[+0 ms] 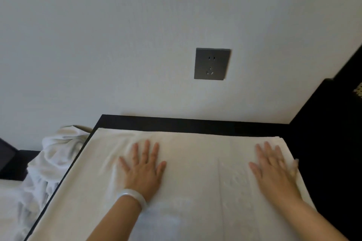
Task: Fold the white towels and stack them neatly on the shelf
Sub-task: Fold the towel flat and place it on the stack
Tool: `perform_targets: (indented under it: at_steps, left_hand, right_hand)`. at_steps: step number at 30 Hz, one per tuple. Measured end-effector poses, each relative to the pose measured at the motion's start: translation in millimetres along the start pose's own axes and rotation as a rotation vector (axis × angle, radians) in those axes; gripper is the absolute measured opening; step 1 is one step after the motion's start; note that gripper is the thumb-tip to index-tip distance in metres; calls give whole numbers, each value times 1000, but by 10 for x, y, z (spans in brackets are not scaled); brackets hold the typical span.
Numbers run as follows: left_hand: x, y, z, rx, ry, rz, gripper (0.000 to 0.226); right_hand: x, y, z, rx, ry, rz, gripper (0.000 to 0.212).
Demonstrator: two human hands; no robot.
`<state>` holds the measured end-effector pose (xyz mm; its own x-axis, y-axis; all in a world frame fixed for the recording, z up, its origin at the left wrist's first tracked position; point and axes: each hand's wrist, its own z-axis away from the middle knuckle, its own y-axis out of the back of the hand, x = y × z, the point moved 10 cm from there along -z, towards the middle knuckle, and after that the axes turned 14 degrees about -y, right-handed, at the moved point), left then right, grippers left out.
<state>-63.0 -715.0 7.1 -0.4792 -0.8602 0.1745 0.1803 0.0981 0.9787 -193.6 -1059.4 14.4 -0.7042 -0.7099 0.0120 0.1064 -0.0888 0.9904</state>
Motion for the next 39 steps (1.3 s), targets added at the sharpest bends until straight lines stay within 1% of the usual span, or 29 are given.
perform_targets:
  at_steps: [1,3,5,6,9,11,13,16,19,20,21,23,25,27,30,33,34,36,39]
  left_hand:
    - [233,-14,44,4,-49,14,90]
    - [828,-182,158,-30,-209,-33,77]
    - [1264,-289,292,-26,-332,-81,64]
    - [1351,-289,327,-31,-352,-88,62]
    - [1304,-306,299,27,-366,-126,60]
    - [1249,-326,296,8,-342,-141,60]
    - [1263,-365,293,-35,-325,-137,65]
    - [1387,-337,400,-49,-304,-110,73]
    - [1737,-441,695,-47,-426,-92,65]
    - [1821,-485,784,-66,-459,-81,64]
    - [1880,-489,839,-51,-482,-81,63]
    - [1899,-512,845,-27,-485,-89,62]
    - [1883,-526,836,-34,-484,-104,61]
    - [1872,-528,837,-33,-485,-106,61]
    - [1860,-540,851,-39,-474,-105,61]
    - [1842,-528,859,-34,-464,-102,61]
    - [1836,-524,861,-40,-461,-105,61]
    - [1847,-527,869,-45,-476,-114,60]
    - [1860,-574,858,-66,-495,-118,59]
  right_hand:
    - [-144,-51,179,-3,75,-22,64]
    - [-318,-147,484,-12,180,-37,77]
    - [-252,-158,552,13,183,-83,92]
    - [-145,-127,552,15,150,-102,94]
    - [307,-84,569,37,37,-106,86]
    - [620,-98,630,20,-44,-114,76]
    - [883,-139,746,-9,-105,-121,65]
    - [1094,-95,931,46,-164,-130,59]
    - [1195,6,1095,156,-188,-164,51]
    - [1240,20,1121,146,-212,-170,48]
    - [1281,44,1120,119,-233,-195,45]
    - [1352,49,1061,-27,-286,-329,42]
    - [1393,29,984,-198,-347,-483,47]
    - [1422,23,930,-324,-393,-646,51]
    - [1488,8,896,-451,-431,-856,39]
    - [1478,25,917,-581,-417,-1060,30]
    - [1467,23,934,-619,-412,-1088,27]
    - [1450,5,952,-650,-395,-1064,26]
    - [1387,-26,950,-619,-318,-909,25]
